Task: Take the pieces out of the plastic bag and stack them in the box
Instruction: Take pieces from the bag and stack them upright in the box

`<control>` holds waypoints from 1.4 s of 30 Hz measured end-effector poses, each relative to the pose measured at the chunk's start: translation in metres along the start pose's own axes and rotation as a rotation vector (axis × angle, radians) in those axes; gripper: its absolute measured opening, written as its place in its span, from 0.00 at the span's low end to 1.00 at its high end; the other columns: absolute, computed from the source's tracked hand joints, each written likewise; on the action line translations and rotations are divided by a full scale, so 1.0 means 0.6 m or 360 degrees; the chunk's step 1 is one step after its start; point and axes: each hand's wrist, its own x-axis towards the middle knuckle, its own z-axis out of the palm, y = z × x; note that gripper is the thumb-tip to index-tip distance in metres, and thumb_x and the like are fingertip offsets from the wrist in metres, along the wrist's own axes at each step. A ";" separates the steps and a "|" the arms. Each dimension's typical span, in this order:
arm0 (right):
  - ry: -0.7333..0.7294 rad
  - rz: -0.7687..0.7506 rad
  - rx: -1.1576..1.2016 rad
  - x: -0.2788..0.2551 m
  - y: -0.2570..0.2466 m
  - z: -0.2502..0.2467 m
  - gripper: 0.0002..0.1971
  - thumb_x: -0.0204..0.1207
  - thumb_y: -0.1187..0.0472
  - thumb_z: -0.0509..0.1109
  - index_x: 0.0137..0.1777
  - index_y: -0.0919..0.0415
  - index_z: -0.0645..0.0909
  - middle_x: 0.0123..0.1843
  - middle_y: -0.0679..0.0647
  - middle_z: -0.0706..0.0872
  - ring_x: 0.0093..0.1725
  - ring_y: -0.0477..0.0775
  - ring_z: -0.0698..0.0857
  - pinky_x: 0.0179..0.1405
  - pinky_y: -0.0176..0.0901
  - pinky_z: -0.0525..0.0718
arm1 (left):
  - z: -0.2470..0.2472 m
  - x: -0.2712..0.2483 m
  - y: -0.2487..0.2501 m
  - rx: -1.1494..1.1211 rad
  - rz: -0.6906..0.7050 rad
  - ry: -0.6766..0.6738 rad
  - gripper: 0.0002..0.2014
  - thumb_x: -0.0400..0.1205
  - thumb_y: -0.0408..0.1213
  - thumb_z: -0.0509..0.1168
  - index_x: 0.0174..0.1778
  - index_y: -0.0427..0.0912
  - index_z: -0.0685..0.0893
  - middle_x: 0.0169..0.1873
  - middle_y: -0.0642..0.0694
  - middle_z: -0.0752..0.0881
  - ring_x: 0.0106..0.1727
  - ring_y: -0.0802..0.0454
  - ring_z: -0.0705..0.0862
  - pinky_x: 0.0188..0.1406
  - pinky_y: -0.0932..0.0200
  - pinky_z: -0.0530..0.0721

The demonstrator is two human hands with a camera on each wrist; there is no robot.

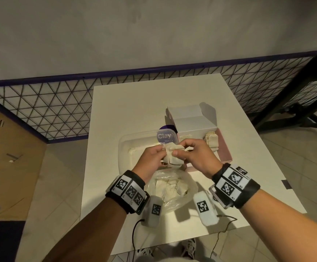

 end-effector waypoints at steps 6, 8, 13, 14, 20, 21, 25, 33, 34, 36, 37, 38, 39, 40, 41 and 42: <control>0.0150 -0.0075 -0.0087 0.024 0.016 0.008 0.04 0.69 0.65 0.77 0.40 0.58 0.85 0.34 0.48 0.84 0.35 0.50 0.82 0.39 0.50 0.84 | 0.006 0.004 -0.001 -0.0278 -0.0076 -0.0053 0.15 0.86 0.36 0.57 0.63 0.32 0.81 0.56 0.29 0.86 0.54 0.36 0.86 0.60 0.37 0.83; 0.0163 -0.0107 -0.0085 0.027 0.023 0.007 0.06 0.68 0.65 0.78 0.40 0.56 0.84 0.33 0.48 0.85 0.34 0.47 0.81 0.39 0.48 0.83 | 0.006 0.002 -0.003 -0.0165 0.0002 -0.0176 0.12 0.85 0.34 0.61 0.61 0.36 0.83 0.54 0.34 0.88 0.53 0.41 0.88 0.55 0.47 0.87; 0.0193 -0.0079 -0.0151 0.034 0.023 -0.005 0.16 0.65 0.64 0.81 0.50 0.50 0.81 0.40 0.50 0.82 0.36 0.50 0.81 0.46 0.54 0.86 | 0.009 0.011 -0.011 0.0096 0.0159 -0.0198 0.13 0.80 0.25 0.67 0.60 0.36 0.84 0.52 0.37 0.90 0.53 0.43 0.90 0.53 0.56 0.87; 0.0175 -0.0119 -0.0247 0.035 0.019 -0.012 0.20 0.65 0.63 0.81 0.55 0.49 0.81 0.43 0.48 0.81 0.37 0.47 0.81 0.46 0.46 0.86 | 0.008 0.014 -0.010 0.0133 0.0173 -0.0204 0.13 0.80 0.25 0.67 0.60 0.36 0.84 0.52 0.38 0.90 0.53 0.44 0.90 0.54 0.56 0.86; -0.0319 -0.0340 -0.0995 0.053 -0.010 -0.058 0.22 0.73 0.61 0.75 0.67 0.52 0.80 0.55 0.47 0.84 0.44 0.39 0.77 0.45 0.20 0.72 | 0.017 0.025 -0.009 0.0289 0.0210 -0.0294 0.15 0.80 0.26 0.67 0.62 0.40 0.83 0.52 0.40 0.91 0.54 0.45 0.90 0.59 0.50 0.85; -0.0392 -0.0312 -0.1065 0.057 -0.011 -0.063 0.21 0.73 0.62 0.74 0.67 0.53 0.80 0.55 0.48 0.84 0.44 0.38 0.77 0.44 0.21 0.71 | 0.020 0.028 -0.009 0.0315 0.0217 -0.0315 0.17 0.79 0.26 0.68 0.63 0.42 0.81 0.52 0.40 0.91 0.54 0.45 0.90 0.59 0.50 0.85; -0.0522 -0.0195 -0.1190 0.074 -0.015 -0.088 0.19 0.74 0.61 0.74 0.65 0.53 0.80 0.48 0.45 0.82 0.44 0.43 0.78 0.42 0.26 0.72 | 0.042 0.049 -0.003 0.0408 0.0233 -0.0355 0.22 0.79 0.27 0.69 0.69 0.41 0.77 0.52 0.40 0.90 0.53 0.46 0.90 0.59 0.50 0.86; -0.0584 0.0017 -0.1157 0.095 0.015 -0.161 0.07 0.72 0.63 0.75 0.41 0.55 0.79 0.36 0.45 0.81 0.34 0.43 0.77 0.38 0.32 0.74 | 0.096 0.090 -0.006 0.0617 0.0149 -0.0414 0.32 0.81 0.32 0.68 0.80 0.45 0.63 0.54 0.46 0.84 0.52 0.53 0.85 0.49 0.70 0.82; -0.0550 0.0040 -0.1137 0.100 0.020 -0.173 0.08 0.72 0.64 0.75 0.39 0.54 0.79 0.38 0.48 0.83 0.36 0.47 0.79 0.40 0.34 0.76 | 0.101 0.097 -0.008 0.0669 0.0141 -0.0397 0.32 0.81 0.34 0.68 0.80 0.47 0.63 0.57 0.46 0.82 0.55 0.52 0.84 0.51 0.67 0.82; -0.0401 0.0099 -0.1159 0.116 0.040 -0.200 0.12 0.70 0.65 0.76 0.35 0.49 0.78 0.40 0.51 0.85 0.40 0.53 0.82 0.42 0.34 0.79 | 0.106 0.111 -0.020 0.0796 0.0126 -0.0343 0.27 0.82 0.39 0.66 0.78 0.50 0.67 0.61 0.47 0.82 0.58 0.49 0.84 0.58 0.55 0.84; -0.0323 0.0128 -0.1215 0.122 0.050 -0.211 0.12 0.69 0.65 0.76 0.34 0.48 0.78 0.40 0.49 0.84 0.41 0.53 0.82 0.40 0.32 0.78 | 0.107 0.115 -0.028 0.0915 0.0129 -0.0342 0.24 0.83 0.41 0.64 0.76 0.51 0.71 0.62 0.47 0.83 0.59 0.49 0.85 0.61 0.49 0.84; -0.0263 0.0171 -0.1304 0.128 0.064 -0.221 0.10 0.69 0.65 0.76 0.36 0.49 0.80 0.39 0.48 0.83 0.42 0.52 0.81 0.40 0.31 0.76 | 0.109 0.119 -0.036 0.1062 0.0138 -0.0370 0.21 0.84 0.43 0.62 0.73 0.51 0.74 0.62 0.47 0.84 0.60 0.48 0.84 0.63 0.47 0.82; -0.0257 0.0221 -0.1417 0.133 0.077 -0.228 0.07 0.70 0.65 0.75 0.40 0.52 0.83 0.40 0.49 0.83 0.43 0.52 0.81 0.42 0.34 0.75 | 0.111 0.122 -0.043 0.1211 0.0136 -0.0411 0.19 0.84 0.44 0.60 0.72 0.50 0.76 0.63 0.47 0.84 0.61 0.48 0.84 0.66 0.48 0.80; -0.0296 0.0279 -0.1531 0.138 0.092 -0.232 0.06 0.70 0.65 0.73 0.46 0.55 0.85 0.44 0.51 0.84 0.46 0.54 0.82 0.44 0.35 0.75 | 0.113 0.123 -0.050 0.1340 0.0119 -0.0446 0.18 0.85 0.44 0.59 0.71 0.49 0.78 0.65 0.46 0.83 0.63 0.49 0.83 0.68 0.50 0.79; -0.0346 0.0341 -0.1625 0.144 0.108 -0.236 0.09 0.71 0.65 0.72 0.51 0.57 0.86 0.48 0.53 0.85 0.51 0.56 0.84 0.47 0.36 0.75 | 0.115 0.125 -0.056 0.1449 0.0091 -0.0467 0.18 0.85 0.45 0.58 0.70 0.48 0.78 0.66 0.46 0.83 0.64 0.49 0.82 0.69 0.52 0.77; -0.0384 0.0391 -0.1674 0.147 0.121 -0.237 0.11 0.71 0.65 0.72 0.53 0.57 0.86 0.52 0.52 0.85 0.55 0.58 0.85 0.48 0.36 0.75 | 0.117 0.127 -0.061 0.1543 0.0078 -0.0471 0.19 0.85 0.45 0.57 0.70 0.47 0.78 0.67 0.45 0.82 0.65 0.49 0.81 0.70 0.52 0.76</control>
